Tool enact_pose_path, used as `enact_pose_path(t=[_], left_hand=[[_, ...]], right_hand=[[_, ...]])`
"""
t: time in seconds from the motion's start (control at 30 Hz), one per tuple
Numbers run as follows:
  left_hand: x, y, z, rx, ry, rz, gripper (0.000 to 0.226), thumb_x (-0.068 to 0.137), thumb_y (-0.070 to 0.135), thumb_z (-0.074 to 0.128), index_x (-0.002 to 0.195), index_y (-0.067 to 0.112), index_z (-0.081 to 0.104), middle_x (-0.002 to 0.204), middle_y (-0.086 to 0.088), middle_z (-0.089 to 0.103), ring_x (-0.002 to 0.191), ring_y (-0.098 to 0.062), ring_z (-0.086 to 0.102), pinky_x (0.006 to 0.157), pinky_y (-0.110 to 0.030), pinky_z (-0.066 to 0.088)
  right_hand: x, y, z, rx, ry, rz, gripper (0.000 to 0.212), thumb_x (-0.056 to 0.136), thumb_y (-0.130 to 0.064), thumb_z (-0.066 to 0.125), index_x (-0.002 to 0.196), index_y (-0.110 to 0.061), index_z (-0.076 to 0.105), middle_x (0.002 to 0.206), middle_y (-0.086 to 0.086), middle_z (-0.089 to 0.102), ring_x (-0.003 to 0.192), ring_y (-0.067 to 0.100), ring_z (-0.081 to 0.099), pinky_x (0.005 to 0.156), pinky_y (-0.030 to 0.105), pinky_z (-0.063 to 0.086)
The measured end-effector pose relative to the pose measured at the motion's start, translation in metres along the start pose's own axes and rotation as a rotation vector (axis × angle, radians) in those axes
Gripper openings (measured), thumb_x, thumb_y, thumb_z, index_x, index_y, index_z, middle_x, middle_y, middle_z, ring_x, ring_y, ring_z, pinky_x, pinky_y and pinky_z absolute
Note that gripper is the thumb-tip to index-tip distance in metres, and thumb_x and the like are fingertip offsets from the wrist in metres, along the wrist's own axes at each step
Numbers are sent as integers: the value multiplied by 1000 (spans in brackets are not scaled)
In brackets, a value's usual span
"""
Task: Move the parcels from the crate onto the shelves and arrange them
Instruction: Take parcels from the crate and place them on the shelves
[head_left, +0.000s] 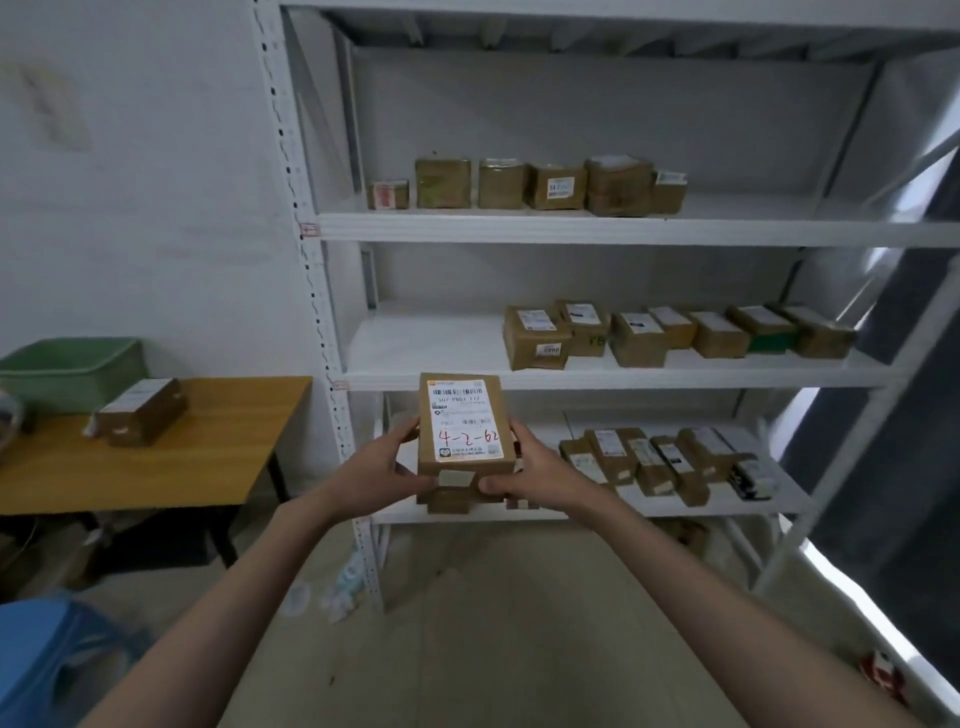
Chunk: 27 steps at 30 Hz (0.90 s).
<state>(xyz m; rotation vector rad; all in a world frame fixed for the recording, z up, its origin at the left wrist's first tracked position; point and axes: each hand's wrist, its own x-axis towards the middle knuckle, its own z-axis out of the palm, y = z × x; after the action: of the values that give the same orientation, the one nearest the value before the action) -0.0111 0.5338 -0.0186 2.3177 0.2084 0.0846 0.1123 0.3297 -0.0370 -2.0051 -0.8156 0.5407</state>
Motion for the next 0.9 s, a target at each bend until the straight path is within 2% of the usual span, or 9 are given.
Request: enact_pose_path(t=[0.17,0.37,0.43,0.57,0.67,0.73,0.83,0.9], left_hand=[[59,9,6,-11,54,11,83,85,18,74,151,31,26,149,6,43,94,-8,63,67,-8,49],[117,5,0,-9,55,-8,84,85,15,73,153,28,25,148,4,45,95,-6,61,68,-6,48],[137,0,-4,6,48,-9,83,85,18,73,153,29,26,148,4,46,99,-8,62,73,-10,50],[184,-16,-16,56,23,-9,80,85,22,73,151,30,29,146,2,48,101,-12,64,90,-31,54],[230,-31,-29,84,14,2,81,85,20,73,152,29,28,147,1,47,96,-11,65,89,-32,54],[262,-42,-39,103,11,17,81,85,19,73,151,27,27,147,-1,47,95,-12,65,90,-34,55],[311,-58,-53,114,23,20,80,85,20,73,151,22,28,147,-3,48,114,-23,61,93,-33,51],[342,-68,-62,105,17,23,76,86,20,73,150,19,30,144,-4,50,114,-23,60,93,-32,49]], right_hand=[[51,17,-39,12,-27,1,95,82,-16,78,155,-30,20,149,-3,49,135,20,46,110,49,44],[109,28,-71,5,-65,-1,98,82,-10,77,157,-27,18,145,1,53,129,22,53,102,42,51],[128,30,-77,3,-69,1,98,82,-8,77,157,-26,17,145,2,53,129,22,53,102,41,51],[173,35,-85,-65,-68,26,93,82,-10,78,156,-22,22,145,3,53,131,23,51,105,40,46],[219,37,-94,-95,-59,36,92,80,-10,79,154,-22,25,143,3,55,127,22,53,102,40,49],[252,37,-100,-109,-58,42,92,80,-6,78,154,-19,26,142,4,54,127,22,53,96,36,53],[303,34,-107,-121,-65,66,88,81,-1,74,152,-18,26,140,3,53,122,18,52,91,31,52],[339,34,-111,-145,-68,88,86,80,-1,73,151,-19,28,137,2,55,119,19,55,88,31,54]])
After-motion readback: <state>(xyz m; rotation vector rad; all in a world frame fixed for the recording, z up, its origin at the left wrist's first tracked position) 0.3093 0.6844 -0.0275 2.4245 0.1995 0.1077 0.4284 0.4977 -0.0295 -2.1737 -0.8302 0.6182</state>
